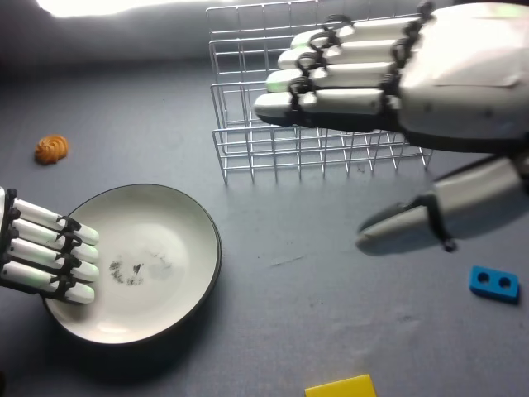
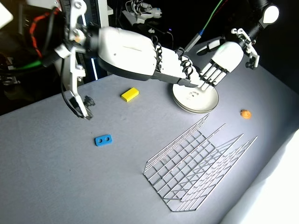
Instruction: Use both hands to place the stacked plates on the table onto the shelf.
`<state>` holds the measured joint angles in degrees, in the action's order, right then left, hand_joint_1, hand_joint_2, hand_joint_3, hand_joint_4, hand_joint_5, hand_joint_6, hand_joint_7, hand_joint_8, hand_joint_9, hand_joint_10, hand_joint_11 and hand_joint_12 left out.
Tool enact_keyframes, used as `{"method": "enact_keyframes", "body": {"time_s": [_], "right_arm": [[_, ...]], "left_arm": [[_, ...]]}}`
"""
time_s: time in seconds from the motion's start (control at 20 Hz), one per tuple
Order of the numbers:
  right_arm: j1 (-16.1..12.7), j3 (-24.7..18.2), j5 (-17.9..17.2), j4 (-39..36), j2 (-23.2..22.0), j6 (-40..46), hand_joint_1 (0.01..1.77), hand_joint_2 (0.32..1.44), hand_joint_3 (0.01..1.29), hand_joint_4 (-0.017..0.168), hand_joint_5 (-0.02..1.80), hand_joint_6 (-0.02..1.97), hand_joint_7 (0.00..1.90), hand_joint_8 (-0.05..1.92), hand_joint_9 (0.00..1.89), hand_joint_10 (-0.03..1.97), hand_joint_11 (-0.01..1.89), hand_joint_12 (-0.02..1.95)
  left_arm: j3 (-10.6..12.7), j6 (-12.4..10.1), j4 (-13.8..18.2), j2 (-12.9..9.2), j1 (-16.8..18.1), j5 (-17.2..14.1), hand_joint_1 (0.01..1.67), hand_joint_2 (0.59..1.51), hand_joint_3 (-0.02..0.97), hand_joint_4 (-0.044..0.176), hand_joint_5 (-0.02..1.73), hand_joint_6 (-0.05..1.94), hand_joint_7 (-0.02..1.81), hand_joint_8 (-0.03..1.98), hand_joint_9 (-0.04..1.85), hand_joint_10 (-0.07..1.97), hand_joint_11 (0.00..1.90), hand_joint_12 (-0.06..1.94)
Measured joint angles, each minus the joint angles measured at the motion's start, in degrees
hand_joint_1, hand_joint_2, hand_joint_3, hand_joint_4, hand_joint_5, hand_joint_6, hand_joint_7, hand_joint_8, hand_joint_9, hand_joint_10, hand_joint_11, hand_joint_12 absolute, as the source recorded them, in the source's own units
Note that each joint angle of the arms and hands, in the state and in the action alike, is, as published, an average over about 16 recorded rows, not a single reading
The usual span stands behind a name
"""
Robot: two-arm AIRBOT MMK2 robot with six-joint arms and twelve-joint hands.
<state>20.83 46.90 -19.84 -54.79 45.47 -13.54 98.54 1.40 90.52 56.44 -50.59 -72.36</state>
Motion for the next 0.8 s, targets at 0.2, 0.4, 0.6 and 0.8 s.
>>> {"method": "enact_keyframes", "body": {"time_s": [0.2,0.4,0.6,0.8], "right_arm": [[1.2,1.6,1.9,-1.9,3.5,-1.0,0.14,1.11,0.02,0.003,0.01,0.02,0.02,-0.02,0.02,-0.02,0.02,0.01],[2.2,2.9,2.7,-2.9,6.4,-2.1,0.15,1.11,0.02,0.004,0.01,0.02,0.02,-0.02,0.02,-0.02,0.02,0.01],[3.0,3.7,3.3,-3.7,8.3,-3.2,0.18,1.1,0.02,0.004,0.01,0.02,0.02,-0.02,0.02,-0.02,0.02,0.01],[3.3,4.0,3.4,-3.8,9.4,-4.0,0.36,1.07,0.02,0.004,0.01,0.02,0.02,-0.02,0.02,-0.03,0.02,0.01]], "left_arm": [[1.2,0.1,-0.3,1.2,-0.6,0.5,0.02,1.02,0.026,0.002,0.02,0.01,0.01,0.0,0.02,0.01,0.01,0.0],[2.5,0.1,-0.5,2.1,-0.8,0.6,0.02,1.021,0.025,0.003,0.02,0.01,0.01,0.0,0.02,0.0,0.01,0.0],[3.6,0.1,-0.2,2.8,-1.0,0.5,0.02,1.023,0.025,0.003,0.01,0.0,0.0,-0.01,0.01,0.0,0.01,-0.01],[3.9,0.2,0.0,3.2,-1.1,0.4,0.02,1.024,0.025,0.003,0.0,0.0,-0.01,-0.01,0.01,0.0,0.01,-0.01]]}}
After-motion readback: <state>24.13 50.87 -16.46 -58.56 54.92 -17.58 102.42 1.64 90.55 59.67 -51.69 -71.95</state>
